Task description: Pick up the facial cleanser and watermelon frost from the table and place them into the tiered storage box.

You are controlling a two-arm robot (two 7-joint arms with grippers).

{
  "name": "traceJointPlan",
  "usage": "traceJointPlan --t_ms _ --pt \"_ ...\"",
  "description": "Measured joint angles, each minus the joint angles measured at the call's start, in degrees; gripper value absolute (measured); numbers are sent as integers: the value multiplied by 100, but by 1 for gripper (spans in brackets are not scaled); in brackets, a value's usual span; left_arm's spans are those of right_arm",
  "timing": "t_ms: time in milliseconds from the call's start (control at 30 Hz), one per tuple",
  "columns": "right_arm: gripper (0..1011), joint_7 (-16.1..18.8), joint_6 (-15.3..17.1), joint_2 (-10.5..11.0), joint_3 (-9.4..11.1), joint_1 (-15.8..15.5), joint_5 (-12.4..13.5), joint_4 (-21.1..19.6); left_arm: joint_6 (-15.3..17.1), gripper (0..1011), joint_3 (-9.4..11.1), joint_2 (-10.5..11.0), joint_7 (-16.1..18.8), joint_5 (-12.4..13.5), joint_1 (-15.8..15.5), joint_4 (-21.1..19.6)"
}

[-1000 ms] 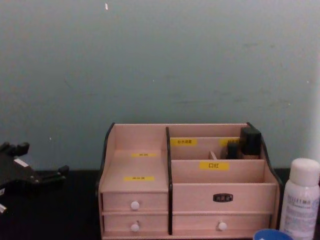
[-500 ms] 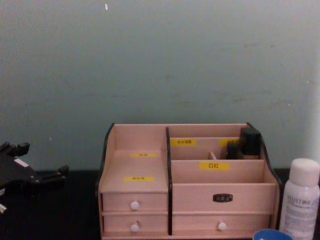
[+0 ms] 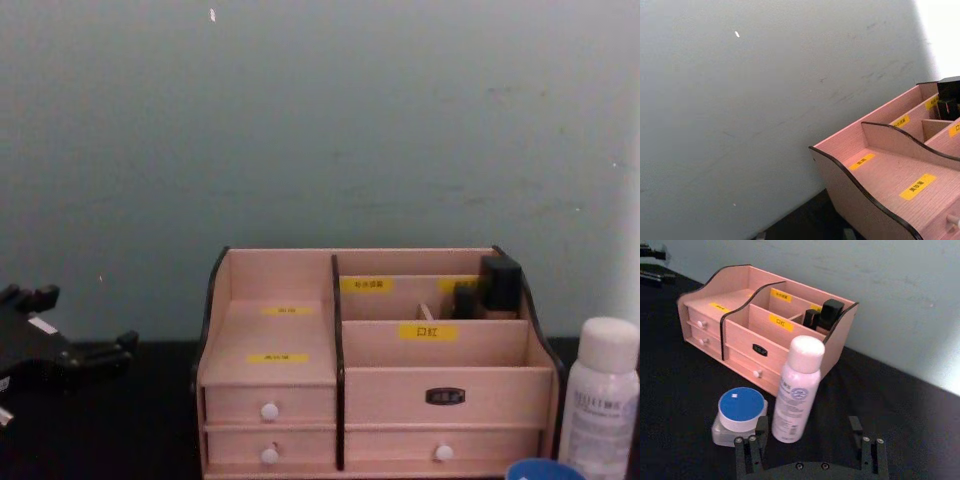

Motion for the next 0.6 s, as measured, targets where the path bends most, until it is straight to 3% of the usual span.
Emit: traceJointPlan --t_ms 267,467,600 --pt "1002 12 350 -475 50 114 285 107 0 1001 0 0 0 0 0 0" --pt "1003 28 442 -701 31 242 291 236 0 1001 0 0 0 0 0 0" --pt "1002 30 447 -863 -20 359 159 344 0 1001 0 0 0 0 0 0"
